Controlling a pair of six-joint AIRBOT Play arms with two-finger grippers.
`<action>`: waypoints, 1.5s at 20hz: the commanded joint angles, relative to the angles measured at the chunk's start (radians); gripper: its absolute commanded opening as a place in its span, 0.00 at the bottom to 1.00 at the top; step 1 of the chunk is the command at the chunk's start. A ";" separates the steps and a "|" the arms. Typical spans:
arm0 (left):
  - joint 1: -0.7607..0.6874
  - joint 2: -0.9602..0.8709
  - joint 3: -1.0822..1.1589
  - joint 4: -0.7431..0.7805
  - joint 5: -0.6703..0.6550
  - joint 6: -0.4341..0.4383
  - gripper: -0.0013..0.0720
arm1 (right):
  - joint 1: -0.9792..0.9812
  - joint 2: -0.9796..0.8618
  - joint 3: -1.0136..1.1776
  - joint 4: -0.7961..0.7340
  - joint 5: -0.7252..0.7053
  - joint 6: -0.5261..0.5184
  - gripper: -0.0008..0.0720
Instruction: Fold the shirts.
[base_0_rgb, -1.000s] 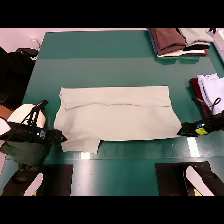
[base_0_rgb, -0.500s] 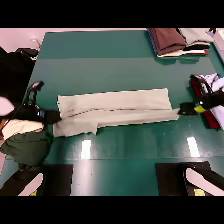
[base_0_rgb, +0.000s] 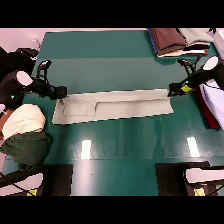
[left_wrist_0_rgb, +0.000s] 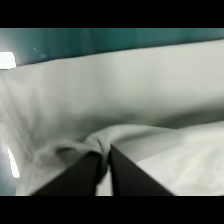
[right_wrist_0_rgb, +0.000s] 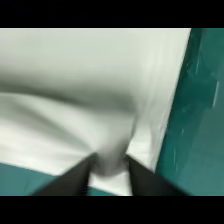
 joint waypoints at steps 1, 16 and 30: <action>0.001 -0.033 0.022 -0.010 0.021 -0.010 0.68 | -0.021 -0.081 0.103 0.129 -0.023 -0.032 0.59; -0.232 -0.057 0.049 -0.172 0.154 -0.085 0.05 | -0.243 -0.181 -0.218 0.451 -0.004 -0.205 0.69; -0.506 -0.472 0.345 -0.211 0.171 -0.140 0.05 | 0.000 0.067 0.204 0.491 0.140 -0.098 0.04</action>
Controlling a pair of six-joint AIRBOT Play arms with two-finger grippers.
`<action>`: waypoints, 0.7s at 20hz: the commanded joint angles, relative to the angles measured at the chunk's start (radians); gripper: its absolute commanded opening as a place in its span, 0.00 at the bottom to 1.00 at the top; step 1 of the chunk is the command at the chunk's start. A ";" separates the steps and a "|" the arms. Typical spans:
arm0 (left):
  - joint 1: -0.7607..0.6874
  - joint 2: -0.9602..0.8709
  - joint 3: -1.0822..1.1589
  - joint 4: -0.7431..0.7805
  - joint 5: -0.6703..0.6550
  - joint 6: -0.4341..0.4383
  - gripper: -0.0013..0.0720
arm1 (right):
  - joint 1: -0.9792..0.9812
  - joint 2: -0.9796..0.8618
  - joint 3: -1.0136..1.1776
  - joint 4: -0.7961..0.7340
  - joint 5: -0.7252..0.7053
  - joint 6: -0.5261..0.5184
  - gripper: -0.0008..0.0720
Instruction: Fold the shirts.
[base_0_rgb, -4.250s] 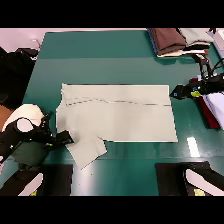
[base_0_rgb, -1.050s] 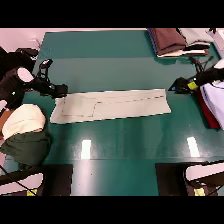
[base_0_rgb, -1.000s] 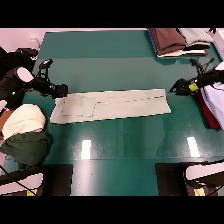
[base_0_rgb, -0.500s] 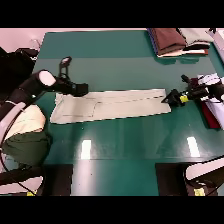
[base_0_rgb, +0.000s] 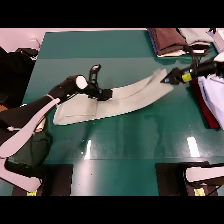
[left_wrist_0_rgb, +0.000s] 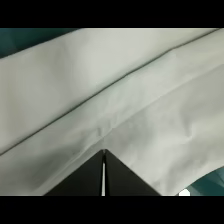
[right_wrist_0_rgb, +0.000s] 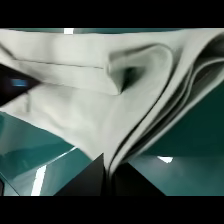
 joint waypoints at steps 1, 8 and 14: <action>-0.046 -0.116 0.108 -0.010 -0.029 -0.002 0.05 | 0.084 0.081 0.134 0.003 0.013 0.071 0.04; -0.052 -0.147 0.140 -0.012 -0.024 -0.002 0.05 | 0.258 0.091 0.304 0.002 0.004 0.156 0.04; 0.078 -0.022 0.201 0.092 -0.130 -0.002 0.05 | 0.423 0.090 0.320 0.004 -0.078 0.175 0.04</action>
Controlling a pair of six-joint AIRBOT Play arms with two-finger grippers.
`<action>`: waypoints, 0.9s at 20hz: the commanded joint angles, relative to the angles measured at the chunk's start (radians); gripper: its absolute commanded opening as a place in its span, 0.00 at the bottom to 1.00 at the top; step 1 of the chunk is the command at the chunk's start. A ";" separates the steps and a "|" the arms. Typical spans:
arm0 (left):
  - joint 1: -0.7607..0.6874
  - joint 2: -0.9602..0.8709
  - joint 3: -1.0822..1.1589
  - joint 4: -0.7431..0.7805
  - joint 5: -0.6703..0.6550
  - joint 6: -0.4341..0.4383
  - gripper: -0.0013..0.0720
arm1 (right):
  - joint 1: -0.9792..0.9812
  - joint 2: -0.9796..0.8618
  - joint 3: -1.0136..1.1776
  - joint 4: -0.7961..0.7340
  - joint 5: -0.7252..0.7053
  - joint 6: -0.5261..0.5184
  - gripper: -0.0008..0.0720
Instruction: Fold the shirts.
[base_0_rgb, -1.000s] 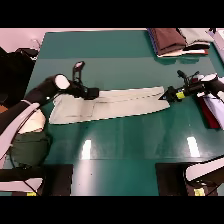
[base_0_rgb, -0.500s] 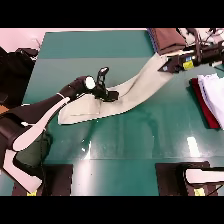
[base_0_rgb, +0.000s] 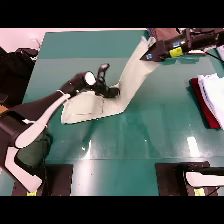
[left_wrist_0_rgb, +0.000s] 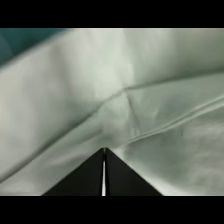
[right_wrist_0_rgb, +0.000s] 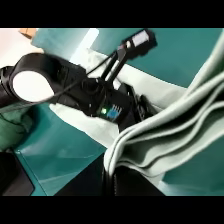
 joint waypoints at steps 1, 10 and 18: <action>0.114 0.124 0.026 0.101 -0.096 0.002 0.05 | 0.121 -0.001 0.011 0.002 -0.081 0.013 0.04; 0.522 0.654 0.030 0.301 -0.216 0.061 0.05 | 0.610 -0.324 0.038 0.299 -0.599 -0.159 0.39; 0.507 0.685 -0.002 0.267 -0.232 0.062 0.05 | 0.469 -0.294 -0.011 -0.093 -0.437 -0.055 0.41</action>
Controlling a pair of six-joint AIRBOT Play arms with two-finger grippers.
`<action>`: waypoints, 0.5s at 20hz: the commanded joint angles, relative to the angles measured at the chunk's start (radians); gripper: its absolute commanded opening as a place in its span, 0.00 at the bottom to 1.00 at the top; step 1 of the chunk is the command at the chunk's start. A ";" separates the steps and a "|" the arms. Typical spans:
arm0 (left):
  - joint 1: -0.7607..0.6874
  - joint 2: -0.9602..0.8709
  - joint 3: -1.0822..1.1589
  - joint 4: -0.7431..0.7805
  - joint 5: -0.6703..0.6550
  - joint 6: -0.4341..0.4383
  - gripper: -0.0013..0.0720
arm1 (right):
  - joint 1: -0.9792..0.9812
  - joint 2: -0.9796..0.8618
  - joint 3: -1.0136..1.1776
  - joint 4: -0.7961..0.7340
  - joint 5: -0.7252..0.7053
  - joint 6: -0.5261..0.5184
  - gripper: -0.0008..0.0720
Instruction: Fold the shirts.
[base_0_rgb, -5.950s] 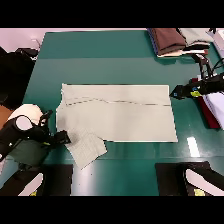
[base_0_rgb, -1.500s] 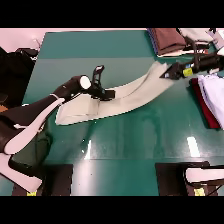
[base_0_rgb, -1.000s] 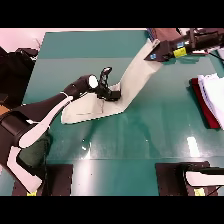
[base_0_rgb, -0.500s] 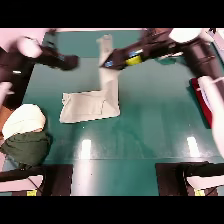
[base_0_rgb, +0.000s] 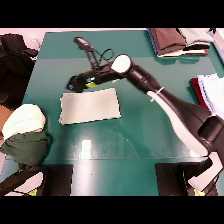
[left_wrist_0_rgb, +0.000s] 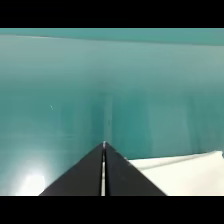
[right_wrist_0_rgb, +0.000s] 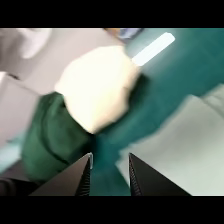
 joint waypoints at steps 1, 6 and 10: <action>-0.051 0.011 -0.035 -0.010 0.010 0.003 0.05 | -0.125 0.089 -0.158 -0.194 0.067 0.076 0.41; -0.179 0.011 -0.117 -0.010 0.064 0.003 0.05 | -0.390 0.195 -0.510 -0.238 0.141 0.175 0.89; -0.211 0.011 -0.137 -0.012 0.105 0.002 0.05 | -0.455 0.122 -0.625 -0.021 0.103 0.130 0.87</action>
